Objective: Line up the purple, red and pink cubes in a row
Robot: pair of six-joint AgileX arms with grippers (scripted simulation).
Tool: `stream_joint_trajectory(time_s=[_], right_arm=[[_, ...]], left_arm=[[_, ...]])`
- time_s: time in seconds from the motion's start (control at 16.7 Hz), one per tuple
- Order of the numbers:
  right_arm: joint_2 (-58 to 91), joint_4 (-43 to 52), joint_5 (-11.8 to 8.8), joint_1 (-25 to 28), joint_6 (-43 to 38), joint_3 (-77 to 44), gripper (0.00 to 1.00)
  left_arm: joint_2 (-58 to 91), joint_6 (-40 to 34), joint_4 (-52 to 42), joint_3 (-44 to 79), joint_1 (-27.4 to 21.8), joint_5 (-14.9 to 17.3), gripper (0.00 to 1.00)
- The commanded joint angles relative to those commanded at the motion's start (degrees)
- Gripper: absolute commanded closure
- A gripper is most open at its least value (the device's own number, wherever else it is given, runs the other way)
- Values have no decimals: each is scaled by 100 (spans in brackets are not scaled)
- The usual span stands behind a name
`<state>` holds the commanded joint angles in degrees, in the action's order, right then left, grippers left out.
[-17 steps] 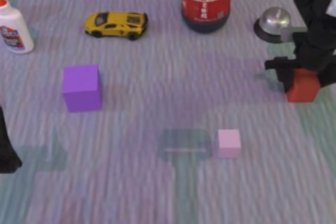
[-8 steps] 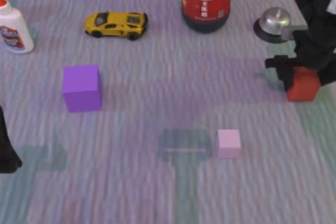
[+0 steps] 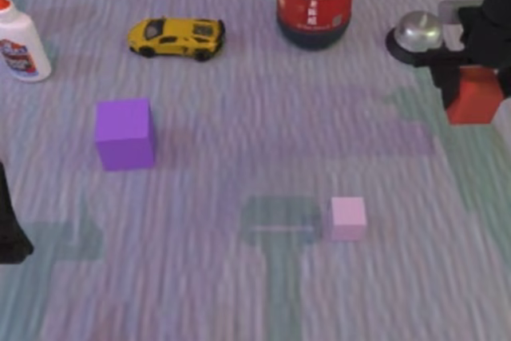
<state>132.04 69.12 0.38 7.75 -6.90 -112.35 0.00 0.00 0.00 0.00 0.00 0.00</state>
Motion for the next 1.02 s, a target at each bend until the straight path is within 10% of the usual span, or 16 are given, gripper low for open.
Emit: stream_joint_trajectory(time_s=[0.42, 1.02], right_arm=[[-13, 16, 8, 357, -402, 29, 100], [-461, 136, 66, 3078, -3228, 418, 100]], left_arm=[[0, 0, 0, 0, 0, 0, 0], [0, 0, 0, 0, 0, 0, 0]])
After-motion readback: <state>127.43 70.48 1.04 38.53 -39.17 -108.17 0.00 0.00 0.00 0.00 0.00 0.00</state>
